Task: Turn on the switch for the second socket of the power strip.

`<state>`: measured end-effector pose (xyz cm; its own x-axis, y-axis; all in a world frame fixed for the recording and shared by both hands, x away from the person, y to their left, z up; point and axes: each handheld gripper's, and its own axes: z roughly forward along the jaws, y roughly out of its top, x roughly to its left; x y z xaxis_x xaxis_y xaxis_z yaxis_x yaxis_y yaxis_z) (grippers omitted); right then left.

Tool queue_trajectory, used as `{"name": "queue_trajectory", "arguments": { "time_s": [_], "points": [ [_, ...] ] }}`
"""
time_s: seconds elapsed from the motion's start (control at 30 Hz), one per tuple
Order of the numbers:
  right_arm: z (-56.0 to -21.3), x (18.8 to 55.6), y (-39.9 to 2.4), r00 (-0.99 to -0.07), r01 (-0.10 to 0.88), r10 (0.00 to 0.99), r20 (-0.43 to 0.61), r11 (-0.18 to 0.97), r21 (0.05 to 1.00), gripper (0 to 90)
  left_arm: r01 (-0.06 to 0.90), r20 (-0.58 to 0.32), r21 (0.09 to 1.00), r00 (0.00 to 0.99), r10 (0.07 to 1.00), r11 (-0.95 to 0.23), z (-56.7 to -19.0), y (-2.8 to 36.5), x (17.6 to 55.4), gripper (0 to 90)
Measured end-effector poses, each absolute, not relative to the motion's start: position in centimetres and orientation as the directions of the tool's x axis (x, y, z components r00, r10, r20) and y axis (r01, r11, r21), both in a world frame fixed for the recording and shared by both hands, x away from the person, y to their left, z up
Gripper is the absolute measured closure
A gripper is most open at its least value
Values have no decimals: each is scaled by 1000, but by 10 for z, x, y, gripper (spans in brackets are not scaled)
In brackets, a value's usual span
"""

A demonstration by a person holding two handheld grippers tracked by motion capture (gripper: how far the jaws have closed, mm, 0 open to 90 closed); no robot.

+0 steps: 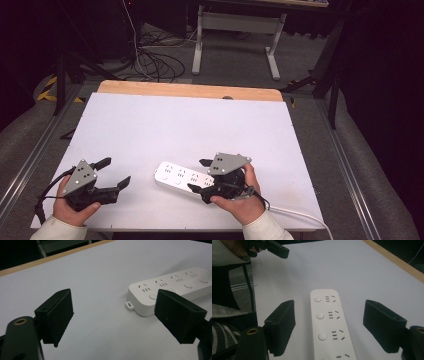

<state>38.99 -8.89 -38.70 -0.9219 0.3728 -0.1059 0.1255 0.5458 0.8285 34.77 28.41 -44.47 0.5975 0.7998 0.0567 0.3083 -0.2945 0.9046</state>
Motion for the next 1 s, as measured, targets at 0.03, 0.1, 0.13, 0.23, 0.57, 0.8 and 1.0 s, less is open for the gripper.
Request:
{"name": "queue_trajectory", "arguments": {
  "time_s": [0.03, 0.1, 0.13, 0.23, 0.57, 0.8, 1.0],
  "points": [
    [-386, 390, -92, -922, 126, 372, -105, 546, 828, 230, 311, 51, 905, 598, 800, -290, -445, 284, 347, 159],
    [-384, 389, -98, -923, 130, 372, -103, 552, 824, 194, 307, 55, 905, 601, 798, -294, -444, 284, 347, 159],
    [-383, 390, -102, -918, 138, 383, -100, 546, 826, 190, 305, 56, 906, 600, 798, -293, -444, 284, 347, 158],
    [-379, 389, -112, -911, 152, 403, -89, 528, 836, 179, 310, 48, 905, 606, 794, -290, -443, 284, 346, 151],
    [-386, 387, -154, -895, 167, 441, -73, 482, 860, 119, 300, 35, 910, 632, 774, -286, -442, 283, 340, 108],
    [-401, 387, -183, -875, 191, 482, -44, 427, 884, 118, 288, 23, 917, 650, 759, -275, -441, 285, 337, 85],
    [-416, 389, -209, -850, 246, 527, 11, 378, 892, 115, 286, 5, 923, 661, 751, -259, -441, 287, 335, 49]
  ]
}}
